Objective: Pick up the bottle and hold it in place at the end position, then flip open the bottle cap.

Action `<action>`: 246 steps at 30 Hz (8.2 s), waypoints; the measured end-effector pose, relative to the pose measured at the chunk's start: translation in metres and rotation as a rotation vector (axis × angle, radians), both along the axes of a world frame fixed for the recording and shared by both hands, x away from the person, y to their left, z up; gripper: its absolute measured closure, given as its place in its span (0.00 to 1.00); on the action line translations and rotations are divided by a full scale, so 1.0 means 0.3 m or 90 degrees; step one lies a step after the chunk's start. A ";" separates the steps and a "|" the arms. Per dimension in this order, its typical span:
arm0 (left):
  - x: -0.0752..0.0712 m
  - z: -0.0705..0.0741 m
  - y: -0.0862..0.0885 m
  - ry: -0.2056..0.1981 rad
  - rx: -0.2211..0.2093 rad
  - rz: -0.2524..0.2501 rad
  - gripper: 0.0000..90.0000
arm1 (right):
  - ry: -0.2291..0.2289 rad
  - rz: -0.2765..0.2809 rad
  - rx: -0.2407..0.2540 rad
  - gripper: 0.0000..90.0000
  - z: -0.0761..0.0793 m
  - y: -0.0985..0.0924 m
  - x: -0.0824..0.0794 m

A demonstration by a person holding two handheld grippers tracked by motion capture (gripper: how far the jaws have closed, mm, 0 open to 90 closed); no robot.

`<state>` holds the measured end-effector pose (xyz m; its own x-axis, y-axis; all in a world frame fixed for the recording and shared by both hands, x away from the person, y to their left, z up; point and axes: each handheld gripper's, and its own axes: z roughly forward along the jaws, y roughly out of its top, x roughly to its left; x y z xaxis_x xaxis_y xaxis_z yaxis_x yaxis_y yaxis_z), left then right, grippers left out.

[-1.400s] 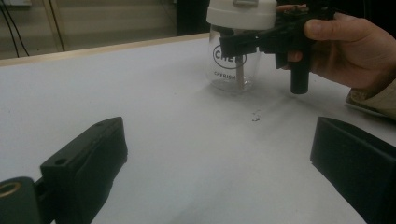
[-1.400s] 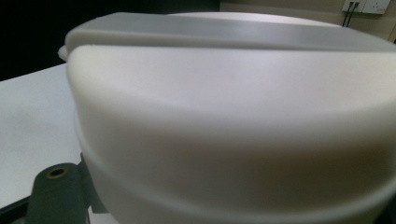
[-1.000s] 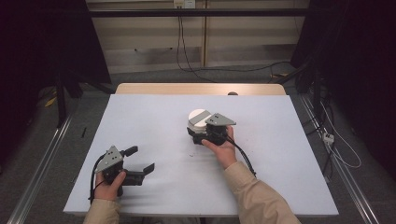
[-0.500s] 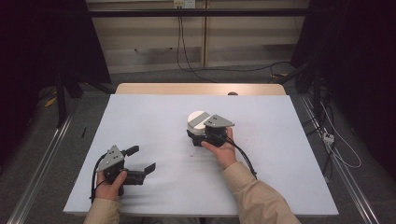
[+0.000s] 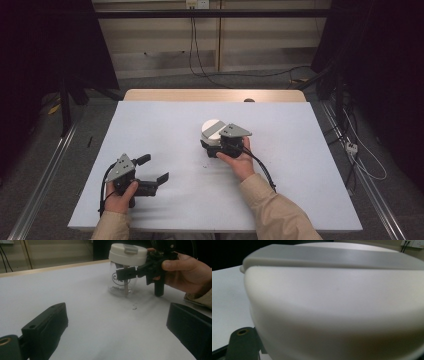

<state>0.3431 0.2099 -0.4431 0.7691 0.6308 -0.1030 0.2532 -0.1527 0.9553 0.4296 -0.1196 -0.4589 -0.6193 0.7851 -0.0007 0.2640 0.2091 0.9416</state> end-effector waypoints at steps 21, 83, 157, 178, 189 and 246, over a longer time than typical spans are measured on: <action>0.026 0.035 -0.043 -0.003 -0.009 -0.005 0.04 | -0.001 0.000 -0.002 0.21 -0.001 0.000 -0.003; 0.185 0.097 -0.290 0.067 0.012 -0.069 0.85 | 0.003 -0.004 0.001 0.21 -0.005 0.001 0.001; 0.247 0.163 -0.411 0.069 0.065 -0.064 1.00 | 0.006 -0.004 -0.001 0.21 -0.009 0.002 0.000; 0.264 0.197 -0.439 0.074 0.067 -0.075 1.00 | 0.006 -0.004 -0.001 0.21 -0.010 0.002 0.000; 0.272 0.204 -0.446 0.077 0.067 -0.076 1.00 | 0.006 -0.004 -0.002 0.21 -0.011 0.002 0.000; 0.317 0.286 -0.508 0.077 0.069 -0.073 1.00 | 0.009 -0.004 -0.001 0.21 -0.012 0.003 0.000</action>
<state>0.4382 0.0575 -0.3573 0.8228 0.5520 -0.1352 0.3402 -0.2879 0.8952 0.4297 -0.1188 -0.4625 -0.6141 0.7892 0.0065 0.2787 0.2091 0.9373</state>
